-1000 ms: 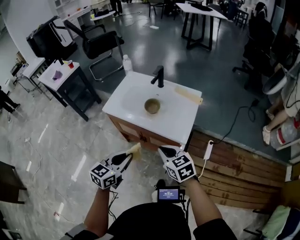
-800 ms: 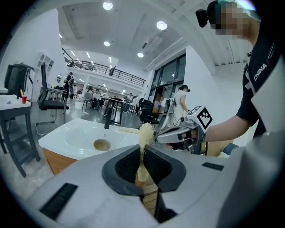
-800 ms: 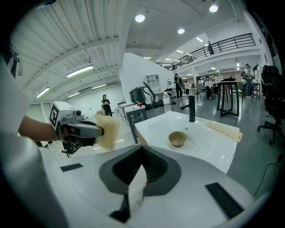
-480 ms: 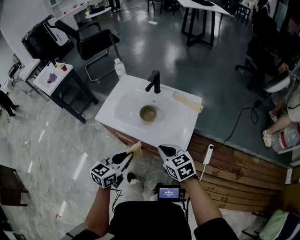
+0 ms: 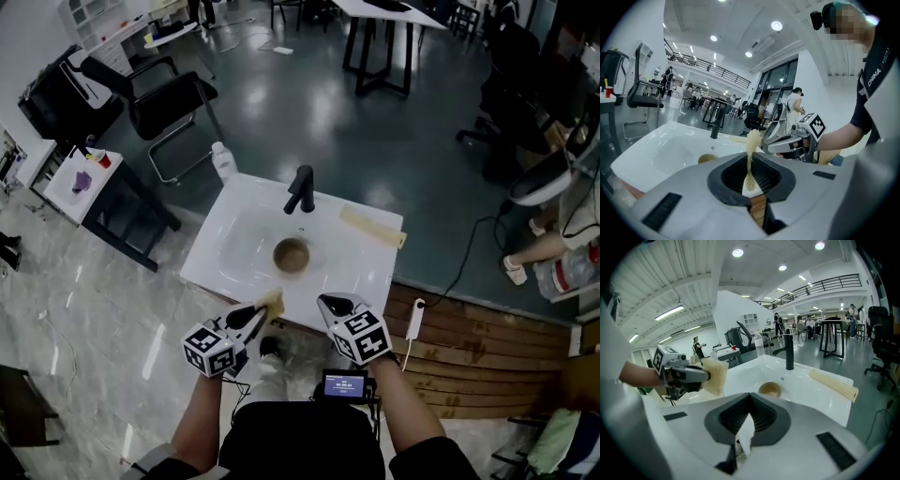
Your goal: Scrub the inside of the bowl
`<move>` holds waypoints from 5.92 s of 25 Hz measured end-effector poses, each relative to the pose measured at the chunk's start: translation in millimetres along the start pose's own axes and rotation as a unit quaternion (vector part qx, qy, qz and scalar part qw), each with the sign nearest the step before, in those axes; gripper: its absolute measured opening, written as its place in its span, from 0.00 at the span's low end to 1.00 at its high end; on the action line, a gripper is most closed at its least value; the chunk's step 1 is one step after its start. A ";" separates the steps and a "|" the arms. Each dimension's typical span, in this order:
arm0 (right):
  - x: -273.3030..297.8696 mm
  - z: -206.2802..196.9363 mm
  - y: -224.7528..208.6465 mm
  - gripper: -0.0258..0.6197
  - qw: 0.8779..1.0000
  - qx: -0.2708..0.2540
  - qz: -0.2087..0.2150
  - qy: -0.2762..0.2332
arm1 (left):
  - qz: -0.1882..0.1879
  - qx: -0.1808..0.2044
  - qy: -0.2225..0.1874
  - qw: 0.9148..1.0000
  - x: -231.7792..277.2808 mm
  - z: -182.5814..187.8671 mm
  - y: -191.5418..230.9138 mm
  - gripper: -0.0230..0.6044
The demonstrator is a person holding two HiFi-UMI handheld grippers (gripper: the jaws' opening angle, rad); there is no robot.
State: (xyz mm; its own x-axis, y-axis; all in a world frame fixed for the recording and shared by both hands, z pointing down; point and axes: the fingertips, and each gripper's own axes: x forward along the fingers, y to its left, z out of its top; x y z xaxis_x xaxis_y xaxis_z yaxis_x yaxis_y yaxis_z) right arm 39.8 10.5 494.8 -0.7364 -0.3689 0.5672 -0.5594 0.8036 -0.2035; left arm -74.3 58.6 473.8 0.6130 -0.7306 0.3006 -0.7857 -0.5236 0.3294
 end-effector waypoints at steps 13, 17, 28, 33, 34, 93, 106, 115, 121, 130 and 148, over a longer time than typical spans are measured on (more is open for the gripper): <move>97.6 69.3 -21.2 0.05 0.995 0.063 -0.079 0.007 | -0.085 0.034 0.039 0.995 20.0 53.5 134.4 0.07; 111.0 77.2 -21.6 0.05 0.993 0.077 -0.087 0.013 | -0.101 0.035 0.044 0.993 25.7 64.4 151.7 0.07; 112.2 82.9 -44.5 0.05 0.995 0.067 -0.069 0.014 | -0.098 0.029 0.047 0.994 50.8 68.2 136.4 0.07; 106.2 80.4 -59.1 0.05 0.996 0.063 -0.066 0.007 | -0.087 0.039 0.054 0.994 61.6 64.8 126.8 0.07; 105.6 77.7 -61.2 0.05 0.996 0.063 -0.064 0.009 | -0.085 0.040 0.054 0.994 63.0 64.3 125.9 0.07; 243.0 -58.5 -135.8 0.07 0.955 0.219 -0.043 0.196 | -0.148 0.244 0.440 0.852 198.2 -101.5 165.2 0.07; 240.6 -59.8 -135.6 0.07 0.954 0.206 -0.063 0.207 | -0.060 0.408 0.419 0.809 224.6 -97.7 191.3 0.07; 241.4 -53.5 -140.5 0.07 0.953 0.217 -0.072 0.200 | -0.062 0.492 0.399 0.771 220.3 -95.7 194.2 0.07; 242.7 -55.5 -144.1 0.07 0.952 0.216 -0.080 0.200 | -0.075 0.514 0.411 0.749 203.8 -97.7 195.6 0.07; 240.0 -59.6 -144.3 0.07 0.944 0.249 -0.077 0.203 | -0.101 0.508 0.414 0.749 187.0 -104.7 170.0 0.07; 240.0 -56.9 -142.8 0.07 0.942 0.261 -0.065 0.200 | -0.169 0.457 0.446 0.751 193.7 -131.8 126.3 0.07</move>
State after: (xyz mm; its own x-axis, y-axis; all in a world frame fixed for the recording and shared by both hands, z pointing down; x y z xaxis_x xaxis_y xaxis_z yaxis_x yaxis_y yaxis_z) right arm -35.4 -166.2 705.3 -0.5045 -0.1591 0.8487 -0.8230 0.3857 -0.4169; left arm -43.8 -91.3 691.6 0.2821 -0.1186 0.9520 -0.0515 -0.9928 -0.1084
